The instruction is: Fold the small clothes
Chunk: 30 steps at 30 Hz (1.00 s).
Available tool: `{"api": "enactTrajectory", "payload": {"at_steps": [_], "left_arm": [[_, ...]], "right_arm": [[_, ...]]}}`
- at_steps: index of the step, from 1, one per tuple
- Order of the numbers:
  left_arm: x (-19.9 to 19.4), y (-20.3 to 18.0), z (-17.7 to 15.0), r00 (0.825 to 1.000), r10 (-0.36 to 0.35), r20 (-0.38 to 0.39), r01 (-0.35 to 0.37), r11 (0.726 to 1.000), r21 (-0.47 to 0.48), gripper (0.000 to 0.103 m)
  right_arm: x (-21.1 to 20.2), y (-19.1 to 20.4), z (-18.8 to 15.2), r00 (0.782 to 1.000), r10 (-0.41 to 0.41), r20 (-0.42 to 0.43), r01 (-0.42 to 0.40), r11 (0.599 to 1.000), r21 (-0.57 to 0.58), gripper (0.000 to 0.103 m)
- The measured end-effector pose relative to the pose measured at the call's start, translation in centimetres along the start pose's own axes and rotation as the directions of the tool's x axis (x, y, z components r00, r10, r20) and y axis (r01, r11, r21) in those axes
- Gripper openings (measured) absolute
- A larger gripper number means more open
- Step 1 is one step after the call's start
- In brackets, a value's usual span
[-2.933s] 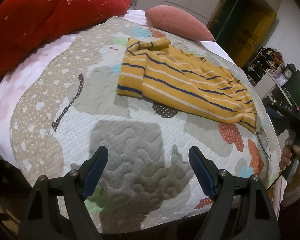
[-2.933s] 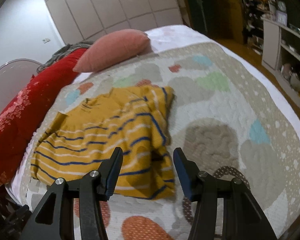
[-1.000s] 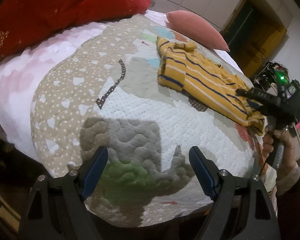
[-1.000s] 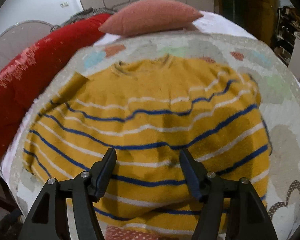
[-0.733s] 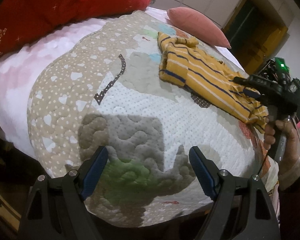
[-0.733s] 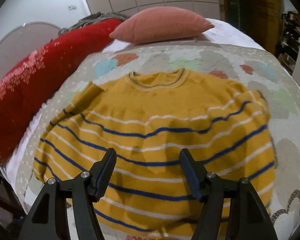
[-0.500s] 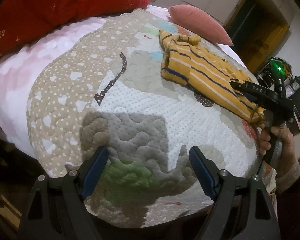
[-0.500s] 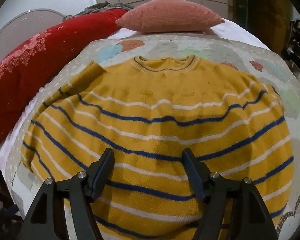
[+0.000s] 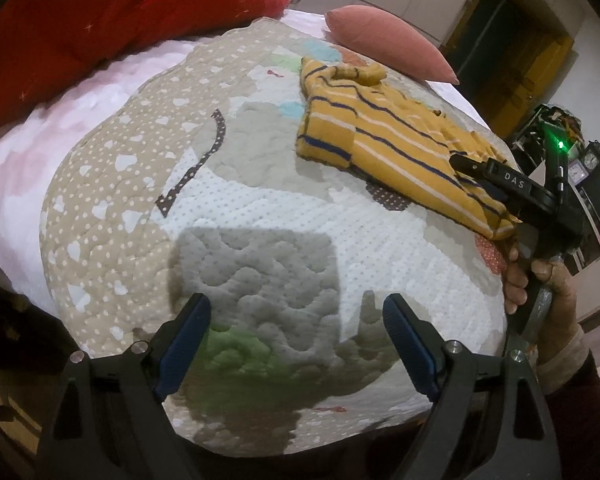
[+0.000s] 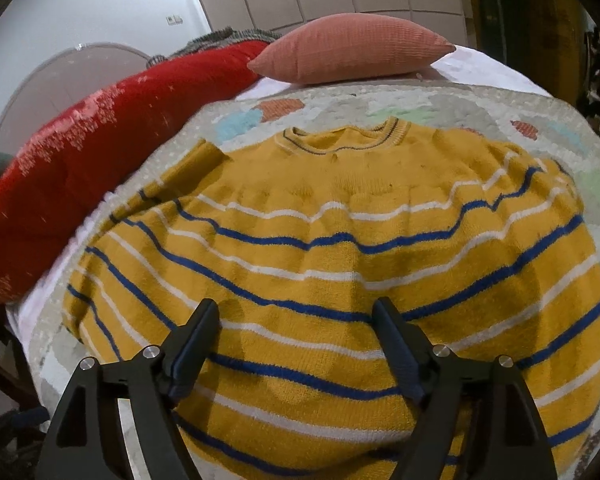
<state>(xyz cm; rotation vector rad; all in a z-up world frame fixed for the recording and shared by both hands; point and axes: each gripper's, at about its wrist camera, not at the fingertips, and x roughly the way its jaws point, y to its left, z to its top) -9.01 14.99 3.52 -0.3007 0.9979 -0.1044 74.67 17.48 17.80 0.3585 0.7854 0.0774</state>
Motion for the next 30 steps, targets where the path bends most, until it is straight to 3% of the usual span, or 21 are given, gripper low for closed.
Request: {"api": "enactTrajectory", "payload": {"at_steps": [16,30], "left_arm": [[0.9,-3.3,0.3,1.0,0.0,-0.02,0.001,0.999,0.048,0.087],[2.2,-5.2,0.9,1.0,0.015,-0.017,-0.014,0.997,0.073,0.087]], "right_arm": [[-1.2,-2.7,-0.7,0.978,0.188,0.088,-0.197,0.974,0.113,0.083],[-1.8,-3.9,-1.2,0.957,0.26,0.125,-0.278,0.948,0.152,0.083]]}}
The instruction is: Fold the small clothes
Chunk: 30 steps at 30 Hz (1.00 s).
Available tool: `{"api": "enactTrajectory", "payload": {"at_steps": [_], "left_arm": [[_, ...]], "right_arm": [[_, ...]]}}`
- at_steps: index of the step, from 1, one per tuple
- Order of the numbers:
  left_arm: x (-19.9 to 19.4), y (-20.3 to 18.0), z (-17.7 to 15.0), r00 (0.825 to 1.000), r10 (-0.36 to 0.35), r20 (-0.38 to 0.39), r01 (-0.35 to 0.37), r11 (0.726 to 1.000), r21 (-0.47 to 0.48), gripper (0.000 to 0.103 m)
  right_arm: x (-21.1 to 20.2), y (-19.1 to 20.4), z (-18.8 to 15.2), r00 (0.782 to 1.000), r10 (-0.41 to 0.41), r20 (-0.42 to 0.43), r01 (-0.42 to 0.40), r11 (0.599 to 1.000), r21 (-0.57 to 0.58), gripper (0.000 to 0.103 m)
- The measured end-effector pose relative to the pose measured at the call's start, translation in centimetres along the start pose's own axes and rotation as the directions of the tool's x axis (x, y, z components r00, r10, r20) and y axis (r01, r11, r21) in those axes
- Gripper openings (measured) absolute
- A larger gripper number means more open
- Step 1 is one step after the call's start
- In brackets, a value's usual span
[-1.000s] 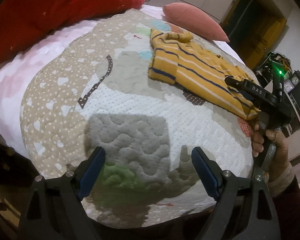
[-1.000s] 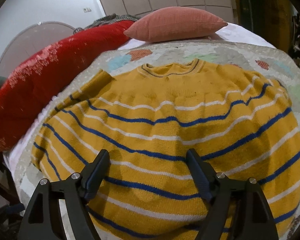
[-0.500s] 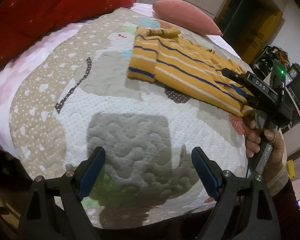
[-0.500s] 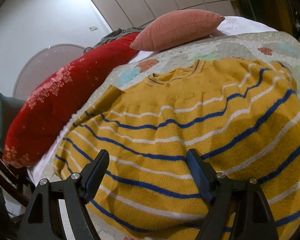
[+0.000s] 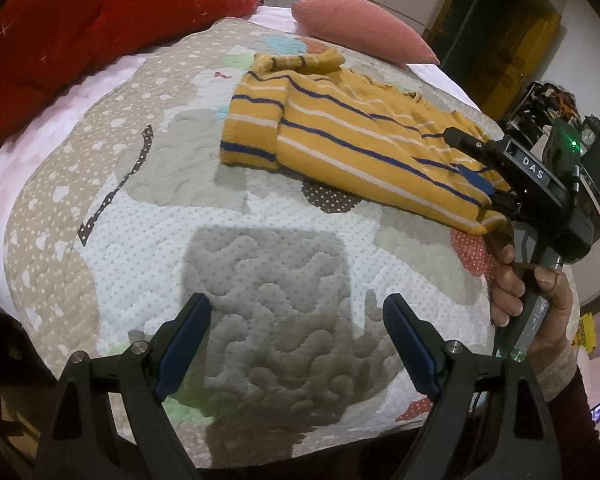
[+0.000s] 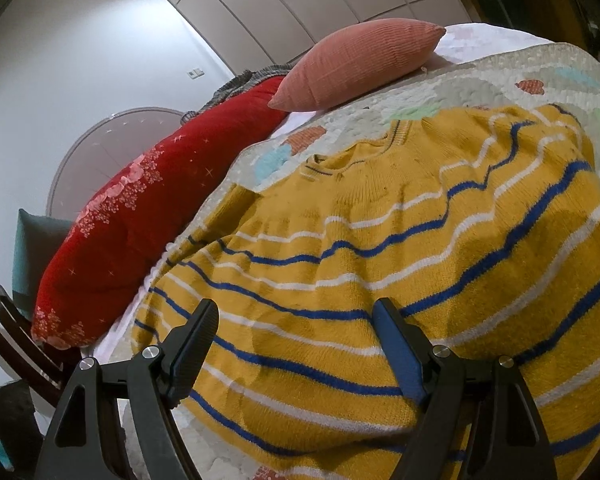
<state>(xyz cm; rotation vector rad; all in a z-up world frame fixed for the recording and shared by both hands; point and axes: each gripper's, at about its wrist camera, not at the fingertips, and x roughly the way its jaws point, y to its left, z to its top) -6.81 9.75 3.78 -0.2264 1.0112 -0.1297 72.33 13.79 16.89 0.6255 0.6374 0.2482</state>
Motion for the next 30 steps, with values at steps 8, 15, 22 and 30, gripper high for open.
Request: {"api": "enactTrajectory", "payload": {"at_steps": [8,15,22,30], "left_arm": [[0.2,0.3,1.1,1.0,-0.011,0.029,0.011,1.0,0.003,0.087],[0.1,2.2,5.2,0.991,0.021,0.128,-0.018,1.0,-0.023,0.088],[5.1,3.2,9.4,0.996,-0.033,0.081,0.034,0.999,-0.011,0.088],[7.0,7.2,13.3,0.995,0.012,0.098,0.001,0.991,-0.136,0.042]], "right_arm": [[-0.2,-0.1,-0.1,1.0,0.004,0.003,-0.004,1.0,0.003,0.083],[-1.5,-0.9,-0.5,0.998,0.028,0.055,-0.031,0.998,0.057,0.082],[-1.9,-1.0,-0.6,0.998,0.029,0.061,-0.033,0.997,0.067,0.082],[-1.7,-1.2,-0.7,0.998,0.033,0.051,-0.036,0.997,0.061,0.082]]}}
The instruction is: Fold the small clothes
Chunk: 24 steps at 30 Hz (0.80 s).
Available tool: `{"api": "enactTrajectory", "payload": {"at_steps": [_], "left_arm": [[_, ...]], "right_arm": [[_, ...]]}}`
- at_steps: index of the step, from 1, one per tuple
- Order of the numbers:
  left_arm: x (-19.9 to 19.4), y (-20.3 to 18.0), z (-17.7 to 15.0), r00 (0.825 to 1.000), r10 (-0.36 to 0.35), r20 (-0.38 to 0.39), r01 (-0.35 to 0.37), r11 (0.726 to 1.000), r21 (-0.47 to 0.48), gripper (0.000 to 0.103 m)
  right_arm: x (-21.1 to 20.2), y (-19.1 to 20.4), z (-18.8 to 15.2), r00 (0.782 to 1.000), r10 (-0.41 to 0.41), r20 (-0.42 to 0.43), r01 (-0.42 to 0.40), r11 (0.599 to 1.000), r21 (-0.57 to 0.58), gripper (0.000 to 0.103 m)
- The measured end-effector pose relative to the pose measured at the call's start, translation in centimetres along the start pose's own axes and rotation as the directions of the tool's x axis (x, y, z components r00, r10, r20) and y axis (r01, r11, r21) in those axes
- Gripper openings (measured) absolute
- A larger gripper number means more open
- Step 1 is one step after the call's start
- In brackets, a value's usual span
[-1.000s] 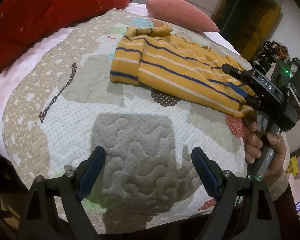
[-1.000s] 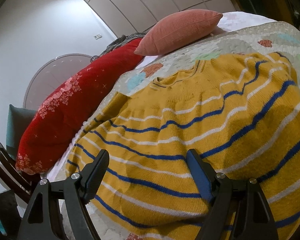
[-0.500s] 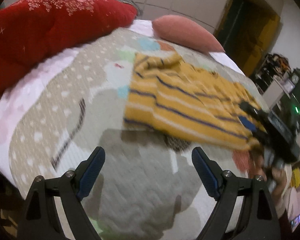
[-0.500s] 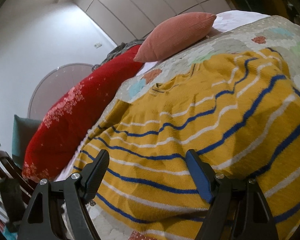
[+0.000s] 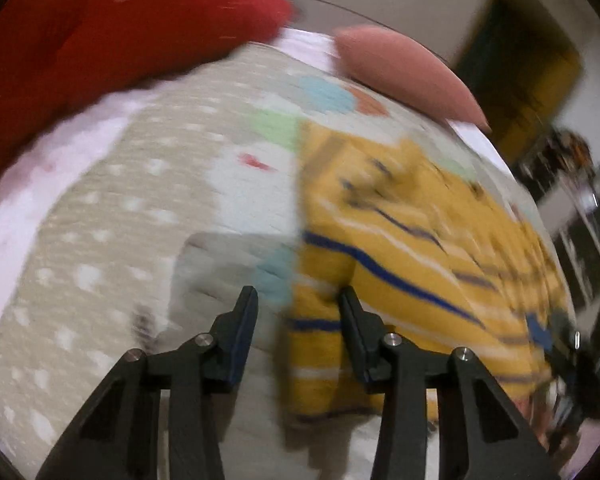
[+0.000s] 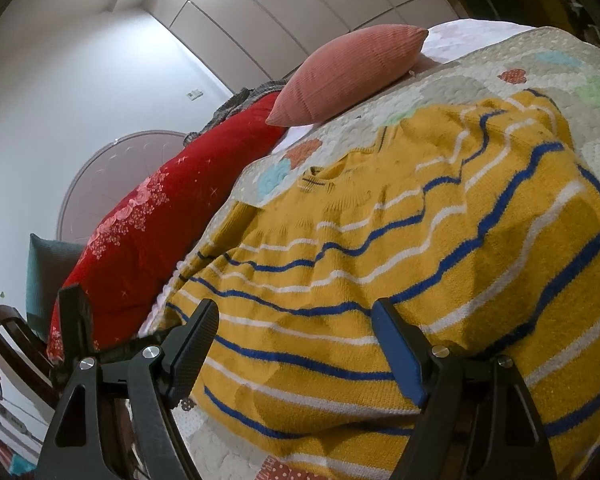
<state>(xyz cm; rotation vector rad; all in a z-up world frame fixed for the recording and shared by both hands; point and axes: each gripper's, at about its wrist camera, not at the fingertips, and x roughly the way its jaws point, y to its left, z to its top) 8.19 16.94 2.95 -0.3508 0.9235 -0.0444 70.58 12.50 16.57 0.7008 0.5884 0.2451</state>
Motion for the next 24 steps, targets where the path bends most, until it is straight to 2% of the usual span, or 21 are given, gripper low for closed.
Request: {"api": "enactTrajectory", "payload": {"at_steps": [3,6,9,12,14,17,18,20,22,24], "left_arm": [[-0.5,2.4,0.2,0.999,-0.048,-0.007,0.047,0.995,-0.091,0.049],[-1.6,3.1,-0.7,0.996,-0.091,0.01,0.091,0.991,-0.1,0.053],[-2.9,3.5,-1.9,0.993,-0.117,0.03,0.119,0.987,-0.11,0.056],[-4.2,3.3,-3.2,0.986,-0.16,0.047,0.164,0.979,-0.12,0.061],[-4.7,2.4,-3.8,0.984,-0.17,0.053,0.174,0.98,-0.1,0.071],[-4.4,1.3,-4.1,0.977,-0.212,0.037,0.214,0.975,-0.061,0.071],[-4.1,1.0,-4.0,0.973,-0.23,0.027,0.231,0.971,-0.056,0.071],[-3.2,0.8,-3.9,0.959,-0.28,0.029,0.282,0.958,-0.06,0.071],[-2.4,0.9,-3.7,0.952,-0.305,0.028,0.306,0.949,-0.074,0.071],[-1.8,1.1,-3.6,0.94,-0.339,0.034,0.341,0.934,-0.105,0.061]], "right_arm": [[0.5,0.4,0.1,0.999,-0.034,-0.027,0.034,0.999,-0.021,0.082],[0.8,2.7,1.1,0.981,-0.139,-0.137,0.128,0.988,-0.086,0.084],[-0.1,5.8,2.2,0.989,-0.082,-0.124,0.068,0.991,-0.112,0.085],[2.7,9.4,3.1,0.977,-0.102,-0.187,0.062,0.976,-0.209,0.086],[7.2,12.1,3.3,0.95,-0.185,-0.252,0.102,0.946,-0.308,0.086],[13.2,14.8,3.3,0.912,-0.253,-0.323,0.113,0.911,-0.396,0.086],[15.9,15.8,3.5,0.892,-0.278,-0.356,0.118,0.904,-0.411,0.086],[19.3,16.8,3.9,0.863,-0.322,-0.389,0.137,0.891,-0.432,0.086],[23.0,17.6,4.4,0.81,-0.388,-0.44,0.168,0.872,-0.46,0.088],[25.5,17.7,4.5,0.755,-0.442,-0.485,0.185,0.853,-0.488,0.088]]}}
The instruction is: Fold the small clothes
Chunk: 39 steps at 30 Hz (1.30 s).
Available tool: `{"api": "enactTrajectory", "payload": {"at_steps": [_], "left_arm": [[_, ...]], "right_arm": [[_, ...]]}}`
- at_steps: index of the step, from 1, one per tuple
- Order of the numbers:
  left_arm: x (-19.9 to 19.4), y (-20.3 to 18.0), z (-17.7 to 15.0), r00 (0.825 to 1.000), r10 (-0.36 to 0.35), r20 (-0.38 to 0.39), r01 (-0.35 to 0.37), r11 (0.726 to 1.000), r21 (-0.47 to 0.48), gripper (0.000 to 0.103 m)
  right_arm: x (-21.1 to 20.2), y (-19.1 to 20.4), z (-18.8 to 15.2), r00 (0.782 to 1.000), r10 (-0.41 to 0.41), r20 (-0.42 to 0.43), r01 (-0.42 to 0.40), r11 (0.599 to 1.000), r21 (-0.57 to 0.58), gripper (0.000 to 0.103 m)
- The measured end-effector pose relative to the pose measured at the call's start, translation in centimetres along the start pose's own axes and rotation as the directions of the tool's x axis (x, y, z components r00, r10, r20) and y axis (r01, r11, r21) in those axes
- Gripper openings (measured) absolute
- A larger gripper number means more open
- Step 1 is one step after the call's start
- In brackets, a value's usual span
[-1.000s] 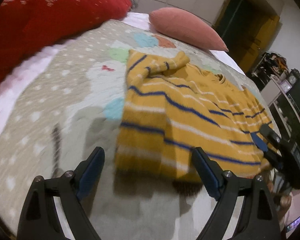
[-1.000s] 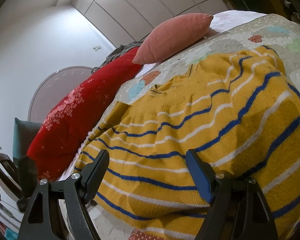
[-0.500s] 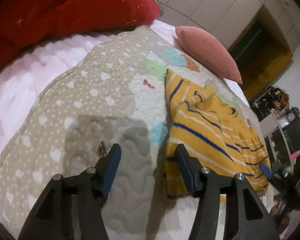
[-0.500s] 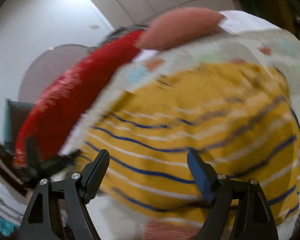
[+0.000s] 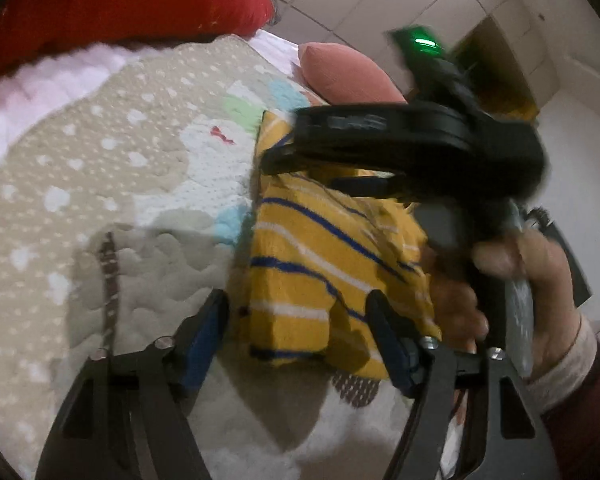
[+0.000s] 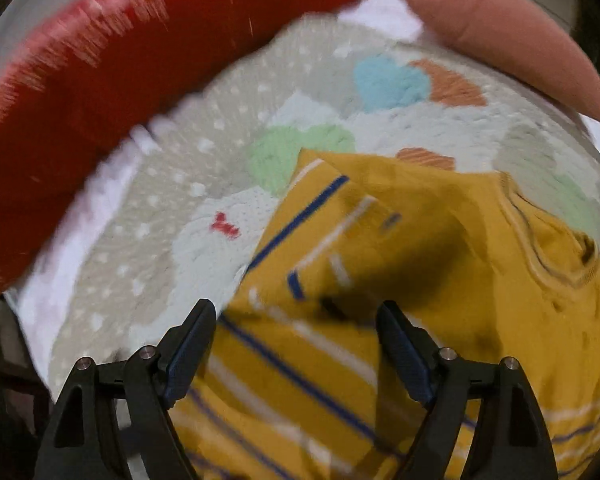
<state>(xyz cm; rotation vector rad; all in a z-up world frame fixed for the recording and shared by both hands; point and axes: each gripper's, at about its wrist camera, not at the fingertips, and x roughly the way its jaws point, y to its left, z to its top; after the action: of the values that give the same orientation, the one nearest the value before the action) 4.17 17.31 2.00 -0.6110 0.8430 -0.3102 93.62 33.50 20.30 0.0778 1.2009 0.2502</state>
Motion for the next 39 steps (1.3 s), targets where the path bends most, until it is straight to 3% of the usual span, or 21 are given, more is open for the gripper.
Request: {"api": "enactTrajectory", "payload": {"at_steps": [2,4,6,8,10,13,16,18,20,27,31,34,39], "left_arm": [[0.5,0.4,0.1,1.0,-0.024,-0.006,0.024,0.999,-0.035,0.03],[0.9,0.8,0.0,0.999,-0.03,-0.013,0.029,0.997,-0.065,0.022],[0.9,0.8,-0.1,0.999,-0.033,-0.006,0.033,0.997,-0.075,0.018],[0.7,0.4,-0.2,1.0,-0.03,-0.002,0.03,0.997,-0.071,0.018],[0.3,-0.1,-0.2,1.0,-0.022,0.0,0.022,0.997,-0.068,0.018],[-0.8,-1.6,-0.1,1.0,-0.006,0.006,0.007,0.999,-0.04,0.018],[-3.5,-3.6,0.0,0.999,-0.006,0.033,0.007,1.0,-0.007,0.019],[-5.8,-4.9,-0.5,0.998,-0.029,0.054,0.029,0.999,0.014,0.029],[-7.4,-5.8,-1.2,0.997,-0.024,0.068,0.022,0.999,0.036,0.049],[-7.0,-7.0,-4.1,0.997,0.078,-0.024,-0.075,0.991,0.107,0.05],[-4.7,-6.6,-5.3,0.992,0.091,-0.091,-0.083,0.993,0.084,0.05],[-3.2,-7.4,-5.8,0.987,0.095,-0.126,-0.083,0.992,0.097,0.05],[-2.3,-9.8,-6.2,0.984,0.12,-0.128,-0.095,0.977,0.191,0.05]], "right_arm": [[2.3,0.7,1.4,0.991,-0.059,-0.121,0.056,0.998,-0.03,0.088],[3.5,1.9,1.9,0.974,-0.145,-0.172,0.131,0.987,-0.09,0.089],[4.0,3.5,1.8,0.958,-0.232,-0.168,0.206,0.966,-0.159,0.086],[4.0,4.7,1.4,0.952,-0.273,-0.135,0.244,0.949,-0.202,0.073],[3.2,5.7,0.7,0.95,-0.304,-0.067,0.282,0.931,-0.232,0.041],[1.3,5.1,-0.3,0.962,-0.271,-0.011,0.263,0.943,-0.205,0.018],[-2.4,2.1,-1.2,0.986,-0.159,0.056,0.164,0.981,-0.104,0.015],[-5.2,-0.6,-2.1,0.988,-0.108,0.114,0.113,0.993,-0.037,0.014],[-7.9,-3.4,-2.7,0.982,-0.073,0.172,0.069,0.997,0.027,0.014],[-15.1,-17.5,-10.0,0.951,-0.063,0.302,-0.02,0.965,0.263,0.014],[-15.9,-25.3,-15.7,0.948,-0.105,0.301,-0.033,0.907,0.421,0.013],[-14.5,-28.4,-18.9,0.952,-0.098,0.289,-0.061,0.867,0.495,0.013],[-14.1,-29.6,-20.9,0.941,-0.097,0.324,-0.089,0.853,0.515,0.013]]}}
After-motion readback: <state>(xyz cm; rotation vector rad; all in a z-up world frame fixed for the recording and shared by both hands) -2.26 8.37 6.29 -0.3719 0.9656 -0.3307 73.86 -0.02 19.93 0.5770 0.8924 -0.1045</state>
